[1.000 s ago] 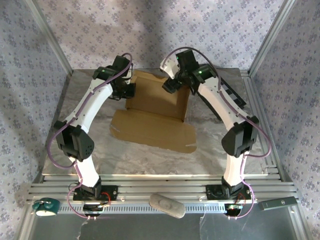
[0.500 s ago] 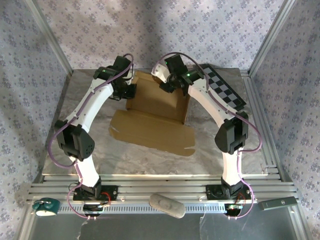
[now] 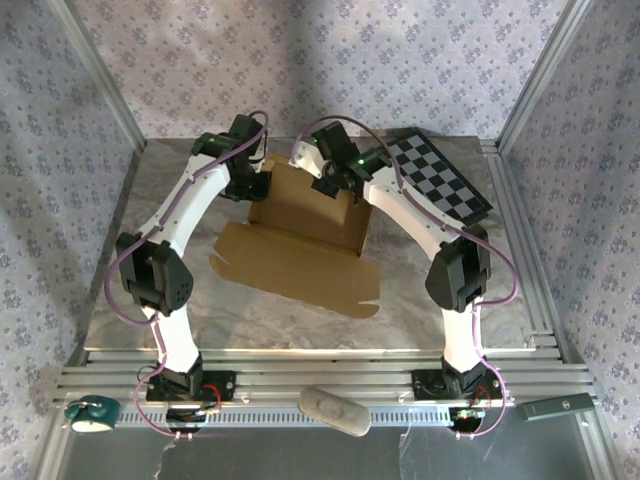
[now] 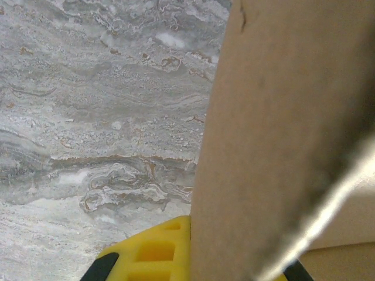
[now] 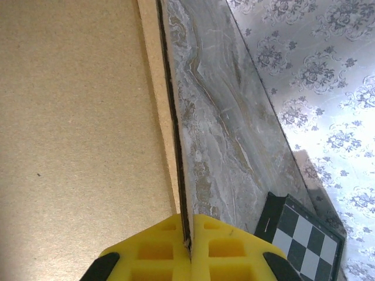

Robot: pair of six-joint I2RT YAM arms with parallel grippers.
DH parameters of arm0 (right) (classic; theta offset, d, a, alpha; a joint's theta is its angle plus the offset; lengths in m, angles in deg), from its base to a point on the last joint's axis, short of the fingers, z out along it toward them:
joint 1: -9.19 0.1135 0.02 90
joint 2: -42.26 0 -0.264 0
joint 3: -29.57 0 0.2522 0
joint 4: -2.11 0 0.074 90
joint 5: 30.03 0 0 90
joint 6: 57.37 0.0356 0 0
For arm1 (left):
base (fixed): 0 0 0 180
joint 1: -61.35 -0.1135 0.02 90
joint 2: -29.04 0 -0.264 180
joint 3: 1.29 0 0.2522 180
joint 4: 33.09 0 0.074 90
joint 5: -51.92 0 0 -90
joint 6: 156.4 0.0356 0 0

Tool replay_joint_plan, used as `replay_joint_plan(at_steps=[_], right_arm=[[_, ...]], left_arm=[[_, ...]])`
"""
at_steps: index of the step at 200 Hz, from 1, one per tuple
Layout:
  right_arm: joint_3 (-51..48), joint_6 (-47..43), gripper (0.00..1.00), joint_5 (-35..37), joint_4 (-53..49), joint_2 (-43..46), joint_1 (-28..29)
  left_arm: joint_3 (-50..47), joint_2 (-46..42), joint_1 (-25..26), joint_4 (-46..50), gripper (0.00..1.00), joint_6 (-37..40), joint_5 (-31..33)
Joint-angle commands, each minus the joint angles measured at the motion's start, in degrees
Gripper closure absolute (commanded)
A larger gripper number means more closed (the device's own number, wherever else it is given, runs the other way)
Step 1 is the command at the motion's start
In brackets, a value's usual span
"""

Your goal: Fold the paper box

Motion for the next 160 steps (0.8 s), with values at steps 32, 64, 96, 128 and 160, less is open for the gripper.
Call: replay_joint_plan(at_steps=[32,64,96,128,160], right_arm=[[-3.75,0.25,1.0,7.19,2.19,1.38,3.13],[-5.35,0.17,1.0,9.99,3.53,1.67,5.67],[-8.04,0.68,1.0,13.53,3.37,1.04,7.75],[-10.18,3.1,1.0,17.92,3.14,0.26,9.14],[-7.44,8.4,1.0,17.29,-0.07,-1.44,9.48]], left_arm=[[2.37,-0.03,0.51,-0.39,1.0,-0.3,-2.48],[2.55,0.13,0.49,-0.32,1.0,-0.65,-0.45],[2.11,0.83,0.54,-0.31,1.0,-1.0,0.89],[0.43,0.67,0.6,-1.38,1.0,-1.45,0.44],[-1.16,0.67,0.66,-2.08,0.99,-1.27,0.13]])
